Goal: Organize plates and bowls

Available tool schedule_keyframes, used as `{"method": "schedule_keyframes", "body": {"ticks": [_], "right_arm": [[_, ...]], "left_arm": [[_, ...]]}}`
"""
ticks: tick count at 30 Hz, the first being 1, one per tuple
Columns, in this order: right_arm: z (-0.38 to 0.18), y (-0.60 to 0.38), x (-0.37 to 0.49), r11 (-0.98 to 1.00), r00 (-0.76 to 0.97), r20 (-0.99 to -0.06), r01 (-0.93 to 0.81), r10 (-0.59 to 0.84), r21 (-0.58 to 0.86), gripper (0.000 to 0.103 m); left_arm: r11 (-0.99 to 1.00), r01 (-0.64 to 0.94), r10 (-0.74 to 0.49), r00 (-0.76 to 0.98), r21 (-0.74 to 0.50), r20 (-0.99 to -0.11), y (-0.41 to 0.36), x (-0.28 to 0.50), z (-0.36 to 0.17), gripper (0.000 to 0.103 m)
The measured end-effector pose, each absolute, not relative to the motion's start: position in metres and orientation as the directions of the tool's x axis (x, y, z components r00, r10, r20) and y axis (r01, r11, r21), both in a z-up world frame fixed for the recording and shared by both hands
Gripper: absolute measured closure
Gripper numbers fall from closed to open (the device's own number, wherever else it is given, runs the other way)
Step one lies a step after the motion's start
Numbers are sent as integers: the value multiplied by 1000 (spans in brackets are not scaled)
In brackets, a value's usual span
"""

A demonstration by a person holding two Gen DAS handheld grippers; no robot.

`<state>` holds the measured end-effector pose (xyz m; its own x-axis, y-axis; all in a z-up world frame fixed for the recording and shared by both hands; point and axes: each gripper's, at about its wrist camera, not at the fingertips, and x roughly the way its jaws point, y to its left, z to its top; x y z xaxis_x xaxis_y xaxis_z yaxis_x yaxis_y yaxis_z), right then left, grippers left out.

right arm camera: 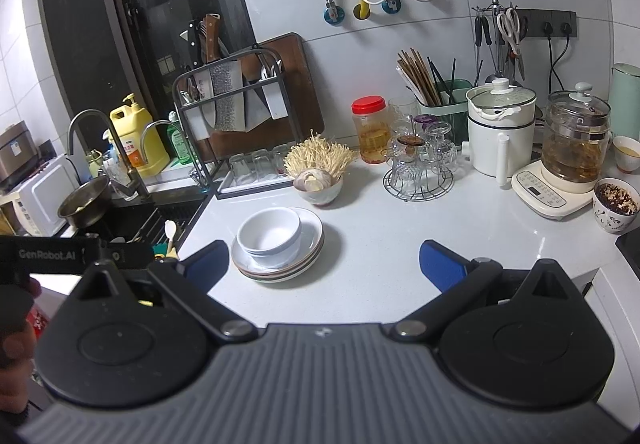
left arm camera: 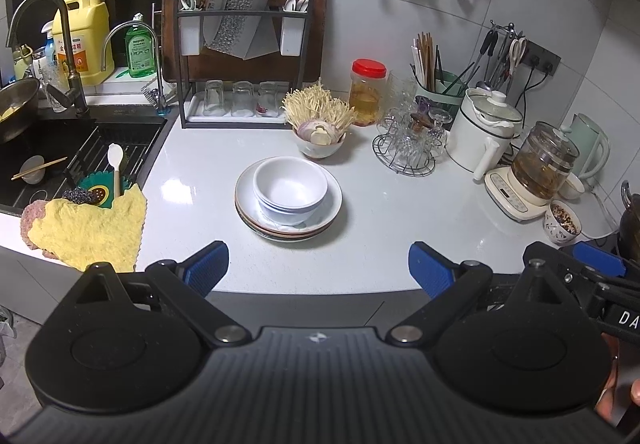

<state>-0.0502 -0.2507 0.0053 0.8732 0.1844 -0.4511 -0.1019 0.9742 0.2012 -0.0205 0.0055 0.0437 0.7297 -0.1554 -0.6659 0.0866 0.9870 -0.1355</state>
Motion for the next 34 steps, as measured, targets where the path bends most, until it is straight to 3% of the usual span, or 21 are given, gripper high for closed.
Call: {"method": "schedule_keyframes", "body": {"ticks": [34], "right_arm": [[7,-244,-53,973,874,-451,-93,181,211,0]], "left_arm": [[988,93,-155,726,-127,-671,9,-27,41,5]]}}
